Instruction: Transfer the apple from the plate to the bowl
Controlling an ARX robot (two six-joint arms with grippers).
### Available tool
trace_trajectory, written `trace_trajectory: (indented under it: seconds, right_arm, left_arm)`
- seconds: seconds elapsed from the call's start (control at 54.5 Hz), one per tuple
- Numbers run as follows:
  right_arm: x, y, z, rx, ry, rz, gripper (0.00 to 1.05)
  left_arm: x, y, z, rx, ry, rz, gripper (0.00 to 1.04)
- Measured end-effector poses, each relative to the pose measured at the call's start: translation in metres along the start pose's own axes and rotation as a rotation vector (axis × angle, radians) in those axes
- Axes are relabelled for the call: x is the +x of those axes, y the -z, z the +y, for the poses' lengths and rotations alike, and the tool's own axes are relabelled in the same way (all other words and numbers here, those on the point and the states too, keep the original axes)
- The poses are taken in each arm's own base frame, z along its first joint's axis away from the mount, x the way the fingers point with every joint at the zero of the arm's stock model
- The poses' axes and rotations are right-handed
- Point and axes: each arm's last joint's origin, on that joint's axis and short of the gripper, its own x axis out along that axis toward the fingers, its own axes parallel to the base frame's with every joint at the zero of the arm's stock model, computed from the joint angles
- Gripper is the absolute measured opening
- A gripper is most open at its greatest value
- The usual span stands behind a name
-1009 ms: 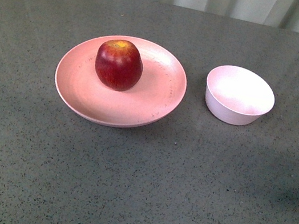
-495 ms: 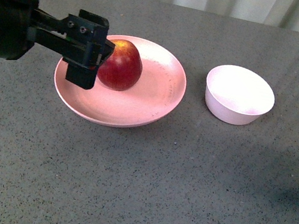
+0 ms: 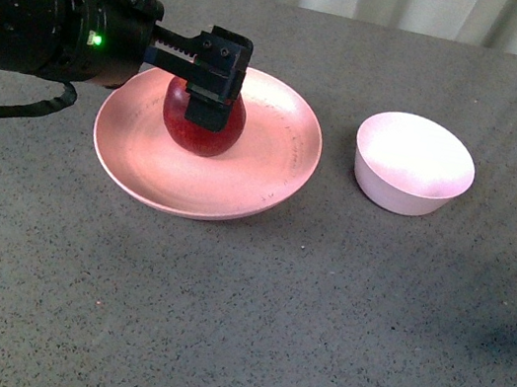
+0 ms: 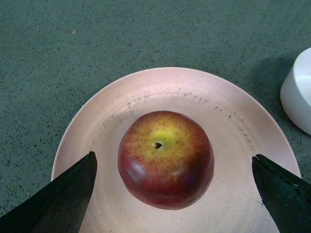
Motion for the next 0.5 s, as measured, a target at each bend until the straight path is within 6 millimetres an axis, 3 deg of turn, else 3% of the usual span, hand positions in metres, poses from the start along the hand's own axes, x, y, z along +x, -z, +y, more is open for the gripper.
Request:
trace_trajectory:
  seconds: [0.495]
  right_arm:
    - [0.0, 0.0, 0.0, 0.0, 0.0, 0.0, 0.96]
  left_arm:
    - [0.037, 0.004, -0.002, 0.0, -0.027, 0.084, 0.96]
